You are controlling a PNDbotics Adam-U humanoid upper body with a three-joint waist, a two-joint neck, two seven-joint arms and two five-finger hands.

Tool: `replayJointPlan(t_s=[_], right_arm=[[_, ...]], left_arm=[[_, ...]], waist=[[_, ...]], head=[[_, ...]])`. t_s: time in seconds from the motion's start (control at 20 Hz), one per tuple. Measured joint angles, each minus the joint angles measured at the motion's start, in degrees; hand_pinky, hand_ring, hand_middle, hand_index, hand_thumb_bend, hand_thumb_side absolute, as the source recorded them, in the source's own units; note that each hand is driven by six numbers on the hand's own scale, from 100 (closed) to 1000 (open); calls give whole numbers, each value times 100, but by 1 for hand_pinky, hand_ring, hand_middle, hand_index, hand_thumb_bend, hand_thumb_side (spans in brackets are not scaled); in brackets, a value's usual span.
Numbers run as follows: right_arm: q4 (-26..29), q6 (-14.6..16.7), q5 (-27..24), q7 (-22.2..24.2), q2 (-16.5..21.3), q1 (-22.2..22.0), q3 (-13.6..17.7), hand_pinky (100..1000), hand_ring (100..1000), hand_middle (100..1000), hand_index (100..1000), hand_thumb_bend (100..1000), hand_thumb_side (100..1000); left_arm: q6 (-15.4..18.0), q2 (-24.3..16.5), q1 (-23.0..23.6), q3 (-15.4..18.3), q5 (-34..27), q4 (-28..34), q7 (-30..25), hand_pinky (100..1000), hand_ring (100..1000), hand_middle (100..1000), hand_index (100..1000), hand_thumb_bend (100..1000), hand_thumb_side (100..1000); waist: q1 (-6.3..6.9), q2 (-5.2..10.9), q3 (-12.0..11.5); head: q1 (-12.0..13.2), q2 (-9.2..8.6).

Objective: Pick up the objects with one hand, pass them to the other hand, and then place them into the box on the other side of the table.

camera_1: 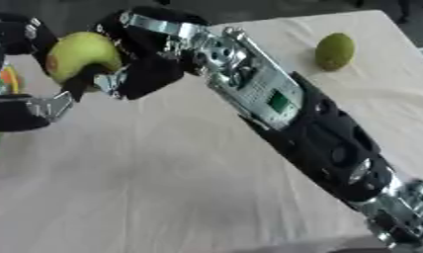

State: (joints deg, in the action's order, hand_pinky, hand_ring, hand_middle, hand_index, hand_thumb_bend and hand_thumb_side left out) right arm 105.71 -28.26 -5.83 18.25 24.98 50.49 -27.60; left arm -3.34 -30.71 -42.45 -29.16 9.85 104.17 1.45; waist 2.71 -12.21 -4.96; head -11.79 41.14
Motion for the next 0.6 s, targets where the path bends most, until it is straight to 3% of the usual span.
replayJointPlan(t_s=[0.6], right_arm=[[3,129,94,170,24,-9,33,732,645,616,756,608,180]], left_arm=[[51,0,-13,2,-88,-3,107,383,413,421,432,358,221]], waist=[[-21,-8,15]], head=[[14,-4]])
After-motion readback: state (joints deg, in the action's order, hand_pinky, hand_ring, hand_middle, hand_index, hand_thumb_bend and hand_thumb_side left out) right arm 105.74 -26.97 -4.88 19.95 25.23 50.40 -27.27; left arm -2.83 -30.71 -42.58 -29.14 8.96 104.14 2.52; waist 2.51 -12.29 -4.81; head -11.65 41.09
